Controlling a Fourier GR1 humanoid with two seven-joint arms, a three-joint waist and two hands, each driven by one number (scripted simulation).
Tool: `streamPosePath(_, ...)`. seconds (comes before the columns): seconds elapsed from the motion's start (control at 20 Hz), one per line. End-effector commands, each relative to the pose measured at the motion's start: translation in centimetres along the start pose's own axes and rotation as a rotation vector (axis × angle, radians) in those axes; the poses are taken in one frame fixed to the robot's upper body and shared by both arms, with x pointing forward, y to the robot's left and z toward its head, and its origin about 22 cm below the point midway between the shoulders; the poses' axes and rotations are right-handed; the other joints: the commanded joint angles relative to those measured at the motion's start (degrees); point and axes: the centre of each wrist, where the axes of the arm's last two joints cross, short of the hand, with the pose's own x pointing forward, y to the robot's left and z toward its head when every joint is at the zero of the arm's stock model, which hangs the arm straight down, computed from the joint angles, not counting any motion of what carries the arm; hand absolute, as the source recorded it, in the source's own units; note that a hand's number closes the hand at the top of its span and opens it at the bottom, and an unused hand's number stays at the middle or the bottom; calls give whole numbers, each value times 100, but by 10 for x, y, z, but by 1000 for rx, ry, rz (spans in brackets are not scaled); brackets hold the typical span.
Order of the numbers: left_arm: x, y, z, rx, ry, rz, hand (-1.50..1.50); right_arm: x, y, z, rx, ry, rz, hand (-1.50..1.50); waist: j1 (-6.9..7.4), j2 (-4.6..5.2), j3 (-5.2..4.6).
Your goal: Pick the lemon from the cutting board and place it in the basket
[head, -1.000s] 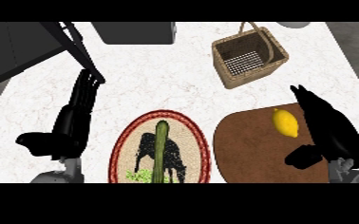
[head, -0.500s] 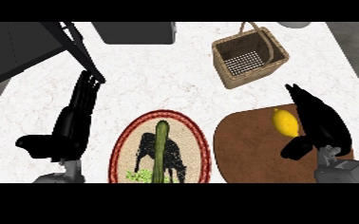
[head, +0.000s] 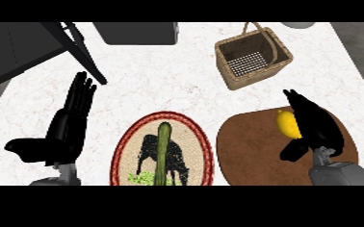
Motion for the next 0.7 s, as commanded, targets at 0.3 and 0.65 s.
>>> streamPosePath(0.3, -7, -6, -3, 9, 1, 2, 0, -14, 3, -19, 17, 2, -16, -150, 0, 1, 0)
streamPosePath(0.65, 6, -9, 15, 9, -18, 9, 0, -12, 11, -28, 7, 24, -12, -150, 12, -1, 0)
